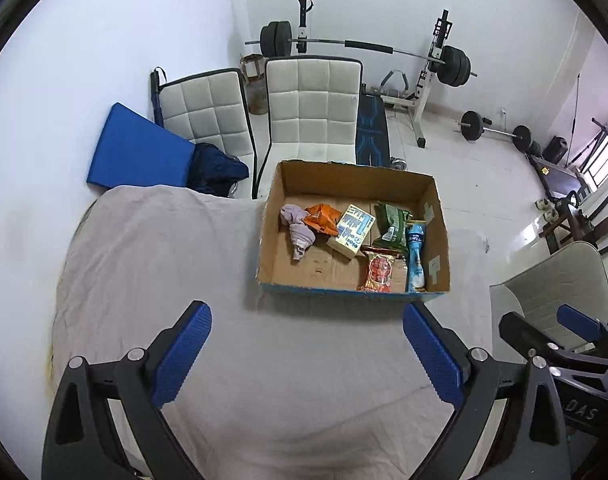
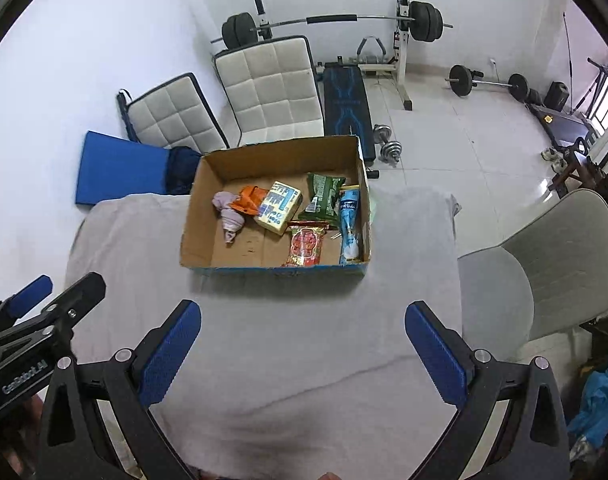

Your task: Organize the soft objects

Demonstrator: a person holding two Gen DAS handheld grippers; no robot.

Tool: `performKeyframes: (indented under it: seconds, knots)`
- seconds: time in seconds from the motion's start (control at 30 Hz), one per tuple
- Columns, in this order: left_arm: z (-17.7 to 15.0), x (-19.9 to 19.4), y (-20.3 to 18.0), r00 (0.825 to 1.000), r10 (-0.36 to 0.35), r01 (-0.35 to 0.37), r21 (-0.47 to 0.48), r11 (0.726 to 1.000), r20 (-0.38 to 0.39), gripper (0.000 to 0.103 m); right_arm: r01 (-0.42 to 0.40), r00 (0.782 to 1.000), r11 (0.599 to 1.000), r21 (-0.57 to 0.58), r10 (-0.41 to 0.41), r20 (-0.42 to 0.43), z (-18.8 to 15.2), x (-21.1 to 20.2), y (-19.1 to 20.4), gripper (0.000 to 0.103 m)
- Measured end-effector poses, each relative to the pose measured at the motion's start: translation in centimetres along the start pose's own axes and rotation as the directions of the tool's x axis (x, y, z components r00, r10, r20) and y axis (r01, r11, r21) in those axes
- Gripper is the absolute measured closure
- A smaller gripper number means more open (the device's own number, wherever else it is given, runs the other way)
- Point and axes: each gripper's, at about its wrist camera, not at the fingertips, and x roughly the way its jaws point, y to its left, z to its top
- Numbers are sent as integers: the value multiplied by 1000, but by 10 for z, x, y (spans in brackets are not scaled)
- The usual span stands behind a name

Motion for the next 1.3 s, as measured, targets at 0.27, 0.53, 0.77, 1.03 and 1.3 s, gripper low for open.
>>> performKeyframes:
  seconds: [0.27,0.53,0.77,1.03,1.3]
  knots:
    - [-14,-37,1,1000,8,-8,2,1000,12,5,-6,999,1000,-8,6,31,-26,-54,-1,0]
    - [-17,-58,-1,999,2,-1,-9,1000,45,5,-18,999,999,-35,19,44,-34,-78,3,0]
    - [-15,-67,-2,997,16,-15,-10,1000,79,5,19,996,999,-43,-15,87,-22,-86,5,0]
    - [-12,-59,-1,996,34,-33,-15,999,85,5,49,992,998,-44,-43,117,-2,-83,7,0]
    - [-11,-52,-5,996,46,-46,-5,999,77,5,73,990,996,-48,-66,124,9,-72,8,0]
